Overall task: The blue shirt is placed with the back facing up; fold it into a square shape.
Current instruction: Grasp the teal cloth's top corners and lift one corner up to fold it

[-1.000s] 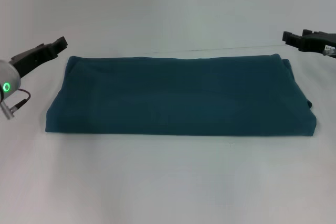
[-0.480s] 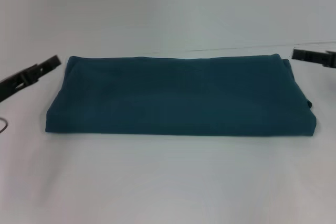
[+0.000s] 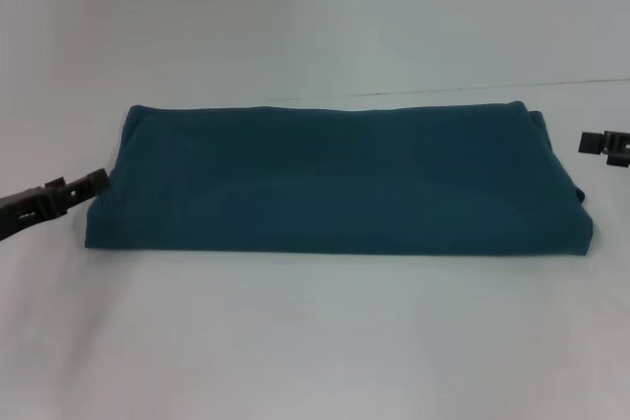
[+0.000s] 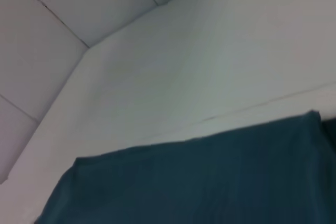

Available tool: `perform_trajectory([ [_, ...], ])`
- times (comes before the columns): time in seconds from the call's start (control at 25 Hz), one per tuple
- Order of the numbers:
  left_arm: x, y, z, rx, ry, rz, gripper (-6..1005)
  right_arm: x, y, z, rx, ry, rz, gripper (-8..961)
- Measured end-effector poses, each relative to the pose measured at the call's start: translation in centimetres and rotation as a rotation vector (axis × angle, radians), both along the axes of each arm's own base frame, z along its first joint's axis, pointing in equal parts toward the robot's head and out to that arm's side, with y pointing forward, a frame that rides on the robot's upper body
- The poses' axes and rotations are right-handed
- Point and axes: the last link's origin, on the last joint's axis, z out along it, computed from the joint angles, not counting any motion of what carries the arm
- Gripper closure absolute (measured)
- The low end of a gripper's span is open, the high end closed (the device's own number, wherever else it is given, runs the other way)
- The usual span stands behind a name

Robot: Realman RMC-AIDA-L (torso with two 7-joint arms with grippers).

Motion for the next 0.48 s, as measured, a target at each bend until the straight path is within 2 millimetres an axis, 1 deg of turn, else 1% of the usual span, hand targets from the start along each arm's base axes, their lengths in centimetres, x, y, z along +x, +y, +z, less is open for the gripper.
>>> perform_trajectory([
  [0.24,-1.1,-0.2,-0.7,-0.024,0.069,0.045,268,0.3,-0.1,-0.5,-0.033,-0.017,-0.028,137],
  [0.48,-1.1,-0.4,-2.3,-0.066,0.116,0.056,293,0.0,0.1,-0.7,-0.036,-0.015,-0.023,137],
])
